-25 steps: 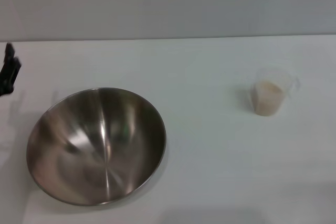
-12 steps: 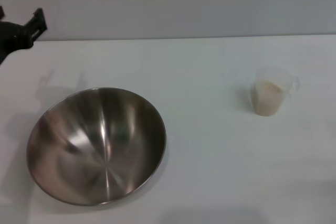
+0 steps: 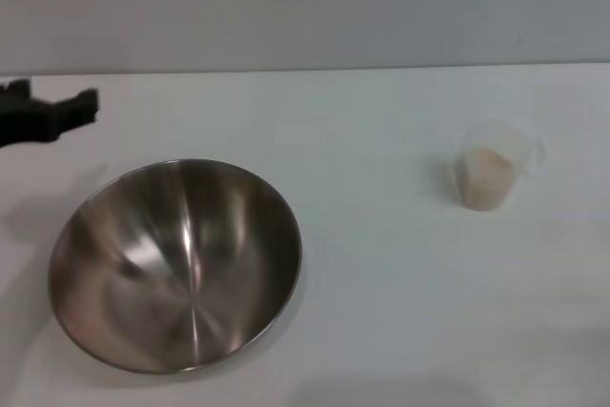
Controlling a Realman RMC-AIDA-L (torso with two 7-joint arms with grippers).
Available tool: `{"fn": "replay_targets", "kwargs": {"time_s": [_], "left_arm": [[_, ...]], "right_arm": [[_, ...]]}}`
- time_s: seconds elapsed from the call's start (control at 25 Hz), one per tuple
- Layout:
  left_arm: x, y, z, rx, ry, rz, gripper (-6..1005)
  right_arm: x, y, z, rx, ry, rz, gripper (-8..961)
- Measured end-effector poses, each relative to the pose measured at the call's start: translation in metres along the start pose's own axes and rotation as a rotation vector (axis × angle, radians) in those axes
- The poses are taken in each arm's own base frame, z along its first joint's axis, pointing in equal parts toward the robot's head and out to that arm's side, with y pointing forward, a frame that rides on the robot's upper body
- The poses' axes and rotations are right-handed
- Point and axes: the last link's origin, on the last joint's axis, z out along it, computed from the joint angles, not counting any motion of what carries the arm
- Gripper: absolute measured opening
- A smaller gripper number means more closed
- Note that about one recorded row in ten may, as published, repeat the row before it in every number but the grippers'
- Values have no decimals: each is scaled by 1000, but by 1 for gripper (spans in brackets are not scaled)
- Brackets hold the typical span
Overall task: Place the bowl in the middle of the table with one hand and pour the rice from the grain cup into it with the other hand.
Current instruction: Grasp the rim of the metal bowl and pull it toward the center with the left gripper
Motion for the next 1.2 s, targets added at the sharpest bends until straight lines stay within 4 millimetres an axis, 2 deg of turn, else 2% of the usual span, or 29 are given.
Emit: {"fn": "replay_targets", "kwargs": {"time_s": [0.12,0.4,0.48,1.2], "left_arm": [[-10,-4,-10,9,-38,-11,810],[-26,2,-14,-21,-135,3,810],[-36,3,-12,-16,-189,23,810],[-58,6,2,-43,-282,28,810]], "right_arm": [[0,0,-1,1,2,-1,825],[0,0,-1,1,2,0,826],[0,0,-1,0,2,0,826],[0,0,-1,-1,2,1,826]]}}
